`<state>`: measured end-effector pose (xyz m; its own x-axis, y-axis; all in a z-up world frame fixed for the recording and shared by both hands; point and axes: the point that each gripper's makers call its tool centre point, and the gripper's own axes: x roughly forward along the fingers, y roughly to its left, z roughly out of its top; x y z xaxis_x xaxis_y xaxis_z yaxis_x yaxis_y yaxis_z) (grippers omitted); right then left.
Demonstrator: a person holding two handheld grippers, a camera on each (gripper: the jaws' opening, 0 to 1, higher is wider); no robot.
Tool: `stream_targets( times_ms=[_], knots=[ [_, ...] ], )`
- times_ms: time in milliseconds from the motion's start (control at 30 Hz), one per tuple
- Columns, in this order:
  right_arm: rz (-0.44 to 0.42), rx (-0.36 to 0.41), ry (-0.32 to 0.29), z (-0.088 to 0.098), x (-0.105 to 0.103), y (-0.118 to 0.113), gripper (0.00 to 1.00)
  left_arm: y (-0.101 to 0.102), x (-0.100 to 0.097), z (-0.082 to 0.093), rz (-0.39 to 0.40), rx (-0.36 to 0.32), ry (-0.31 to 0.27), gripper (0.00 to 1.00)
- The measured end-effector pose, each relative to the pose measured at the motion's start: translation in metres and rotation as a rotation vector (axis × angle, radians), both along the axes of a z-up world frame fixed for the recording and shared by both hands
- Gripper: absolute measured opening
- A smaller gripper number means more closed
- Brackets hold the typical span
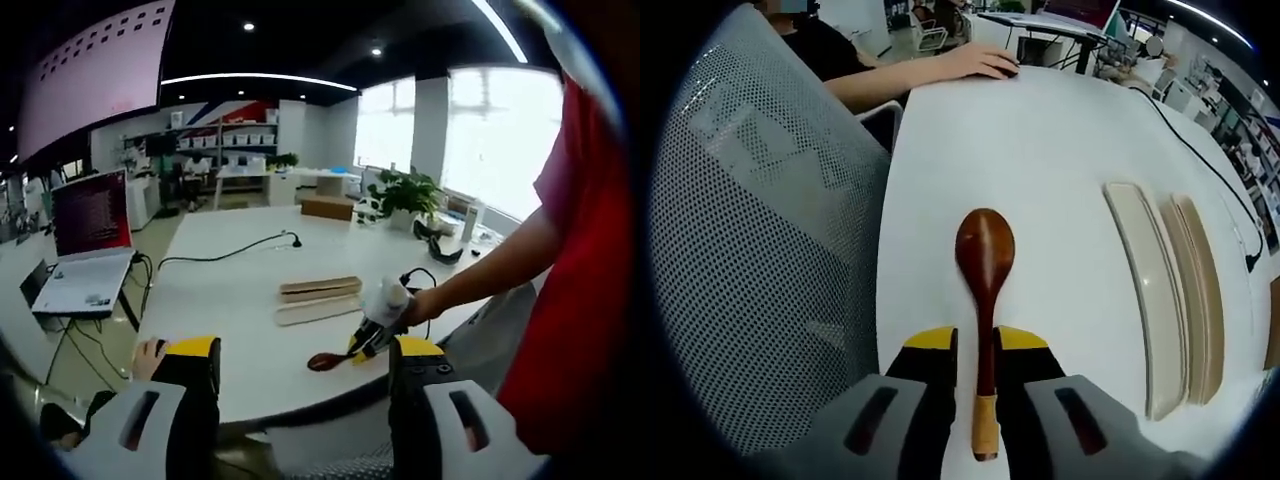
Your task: Arrange the utensils inside the cutlery case until each visible utensil rests in its matching compartment.
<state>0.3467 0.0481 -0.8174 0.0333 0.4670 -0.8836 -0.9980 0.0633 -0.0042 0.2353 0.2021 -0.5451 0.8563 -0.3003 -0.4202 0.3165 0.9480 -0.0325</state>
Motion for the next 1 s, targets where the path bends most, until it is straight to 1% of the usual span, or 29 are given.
stream_targets(
  times_ms=[133,167,200,267,433,500,600,633,667,700,1000],
  knots=[
    [0.007,-0.002,-0.006,0.0,0.0003,0.0001,0.11,-0.0004,0.0019,-0.0013,-0.006,0.003,0.006,0.7],
    [0.01,-0.002,-0.009,-0.0001,0.0004,-0.0002,0.09,-0.0009,0.0023,-0.0014,-0.008,0.006,0.005,0.7],
    [0.025,0.0,-0.014,-0.0003,-0.001,-0.0009,0.04,-0.0016,0.0029,-0.0017,-0.013,0.007,0.006,0.7],
    [0.029,0.004,-0.023,-0.0002,-0.0019,-0.0022,0.02,-0.0023,0.0039,-0.0021,-0.016,0.007,0.007,0.7],
    [-0.005,0.016,-0.01,-0.0001,0.0,-0.0012,0.02,-0.0031,0.0047,-0.0024,-0.022,0.008,0.007,0.69],
    [-0.03,0.01,0.004,0.0002,0.0002,-0.0009,0.02,-0.0024,0.0048,-0.0029,-0.023,0.011,0.009,0.69],
    [-0.043,-0.009,0.018,-0.0002,0.0014,0.0,0.02,-0.0008,0.0049,-0.0029,-0.023,0.012,0.009,0.69],
    [-0.073,-0.019,0.017,0.0,0.0028,-0.0014,0.02,0.0001,0.0051,-0.0028,-0.023,0.014,0.009,0.69],
    [-0.085,0.007,0.019,0.0019,0.0034,0.0013,0.01,0.0008,0.0053,-0.0026,-0.022,0.015,0.008,0.69],
    [-0.11,0.054,0.046,0.0042,0.0024,0.0066,0.01,0.0016,0.0053,-0.0024,-0.022,0.015,0.008,0.69],
    [-0.126,0.042,0.051,0.0082,0.0054,0.002,0.01,0.0041,0.0052,-0.0048,-0.024,0.015,0.011,0.69]
  ],
)
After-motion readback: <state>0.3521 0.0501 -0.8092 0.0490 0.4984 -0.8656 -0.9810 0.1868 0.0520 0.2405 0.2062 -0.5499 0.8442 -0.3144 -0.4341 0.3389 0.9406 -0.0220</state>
